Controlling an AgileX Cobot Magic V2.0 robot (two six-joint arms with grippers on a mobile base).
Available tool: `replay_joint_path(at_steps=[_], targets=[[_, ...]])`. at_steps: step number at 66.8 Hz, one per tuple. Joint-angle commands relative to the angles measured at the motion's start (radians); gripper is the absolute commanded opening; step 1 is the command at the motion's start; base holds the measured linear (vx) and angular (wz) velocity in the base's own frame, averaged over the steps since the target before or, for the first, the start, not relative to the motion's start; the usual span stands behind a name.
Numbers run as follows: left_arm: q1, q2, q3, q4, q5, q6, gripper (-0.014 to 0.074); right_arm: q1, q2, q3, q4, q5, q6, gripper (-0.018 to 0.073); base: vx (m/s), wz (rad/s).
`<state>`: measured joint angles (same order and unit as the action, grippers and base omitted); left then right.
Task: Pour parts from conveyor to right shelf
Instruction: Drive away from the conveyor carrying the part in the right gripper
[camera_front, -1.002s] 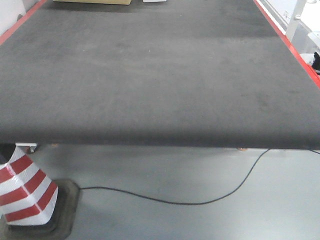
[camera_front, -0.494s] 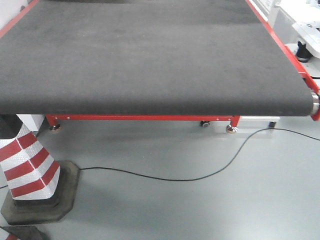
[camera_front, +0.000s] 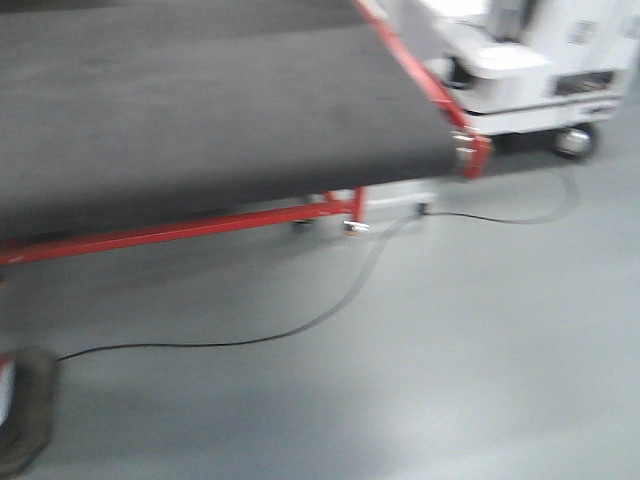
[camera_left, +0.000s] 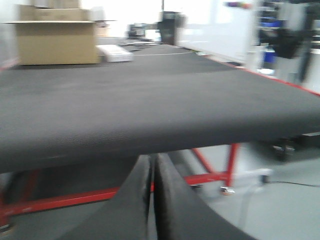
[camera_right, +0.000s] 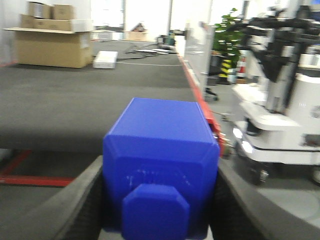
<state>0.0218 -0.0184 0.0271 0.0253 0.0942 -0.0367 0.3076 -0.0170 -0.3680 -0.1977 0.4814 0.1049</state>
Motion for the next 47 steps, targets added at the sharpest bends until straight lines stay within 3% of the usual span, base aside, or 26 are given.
replay_joint_path(at_steps=[1, 24, 47], targets=[[-0.005, -0.006, -0.020, -0.006, -0.071, -0.007, -0.0006, 0.002, 0.009, -0.025, -0.018, -0.084, -0.009, -0.0008, -0.17, -0.81], [-0.005, -0.006, -0.020, -0.006, -0.071, -0.007, -0.0006, 0.002, 0.009, -0.025, -0.018, -0.084, -0.009, -0.0008, -0.18, -0.79], [-0.005, -0.006, -0.020, -0.006, -0.071, -0.007, -0.0006, 0.002, 0.009, -0.025, -0.018, -0.085, -0.009, -0.0008, -0.15, -0.58]])
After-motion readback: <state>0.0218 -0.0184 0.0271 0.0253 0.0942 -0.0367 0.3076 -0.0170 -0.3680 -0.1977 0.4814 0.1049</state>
